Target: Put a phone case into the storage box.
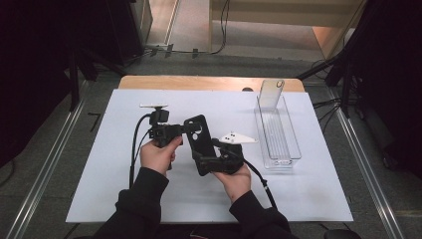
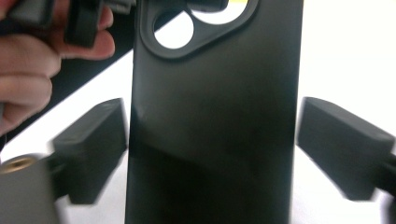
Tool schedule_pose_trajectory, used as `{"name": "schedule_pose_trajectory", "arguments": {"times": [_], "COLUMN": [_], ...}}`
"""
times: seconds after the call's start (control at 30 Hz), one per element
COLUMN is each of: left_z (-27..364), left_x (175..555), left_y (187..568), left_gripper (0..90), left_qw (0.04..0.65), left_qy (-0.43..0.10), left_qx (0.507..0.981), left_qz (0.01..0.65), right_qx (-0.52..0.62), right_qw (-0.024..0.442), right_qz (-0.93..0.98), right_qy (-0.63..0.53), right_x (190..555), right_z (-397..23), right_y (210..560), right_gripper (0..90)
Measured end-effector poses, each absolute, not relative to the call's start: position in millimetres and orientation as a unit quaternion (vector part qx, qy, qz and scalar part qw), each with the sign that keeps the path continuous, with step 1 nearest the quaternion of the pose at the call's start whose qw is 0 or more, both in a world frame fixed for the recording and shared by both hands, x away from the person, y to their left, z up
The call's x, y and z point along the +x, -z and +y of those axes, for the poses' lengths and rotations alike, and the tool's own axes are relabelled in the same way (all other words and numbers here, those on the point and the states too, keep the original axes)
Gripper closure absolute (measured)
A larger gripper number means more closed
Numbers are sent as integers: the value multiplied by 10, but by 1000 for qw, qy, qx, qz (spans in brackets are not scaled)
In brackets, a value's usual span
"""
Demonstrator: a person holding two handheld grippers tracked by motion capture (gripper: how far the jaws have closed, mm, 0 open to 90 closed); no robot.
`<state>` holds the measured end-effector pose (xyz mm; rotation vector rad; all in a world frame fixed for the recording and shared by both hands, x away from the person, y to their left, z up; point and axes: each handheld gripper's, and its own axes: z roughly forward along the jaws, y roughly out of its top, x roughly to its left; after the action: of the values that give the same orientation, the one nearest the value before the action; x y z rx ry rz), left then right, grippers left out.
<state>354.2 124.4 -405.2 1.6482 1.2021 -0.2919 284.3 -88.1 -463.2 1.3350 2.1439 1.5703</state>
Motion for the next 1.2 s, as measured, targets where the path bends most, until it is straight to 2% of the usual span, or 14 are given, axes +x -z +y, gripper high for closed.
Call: {"name": "schedule_pose_trajectory", "arguments": {"times": [0.03, 0.23, 0.4, 1.2], "left_z": [1248, 1282, 1263, 1205], "left_x": [3541, 3531, 3488, 3395], "left_y": [4046, 4012, 3987, 4007], "left_gripper": [824, 823, 821, 822], "left_qw": [515, 517, 511, 546], "left_qy": [121, 105, 60, -21], "left_qx": [686, 690, 711, 733], "left_qz": [499, 495, 479, 406], "right_qx": [447, 437, 433, 358], "right_qw": [79, 55, 32, 23], "right_qz": [725, 747, 759, 822], "right_qy": [-517, -497, -485, -443], "right_x": [2858, 2922, 2949, 2976], "right_z": [-885, -959, -995, -1191], "right_y": [4618, 4586, 4558, 4526], "right_gripper": [0, 0, 0, 0]}}
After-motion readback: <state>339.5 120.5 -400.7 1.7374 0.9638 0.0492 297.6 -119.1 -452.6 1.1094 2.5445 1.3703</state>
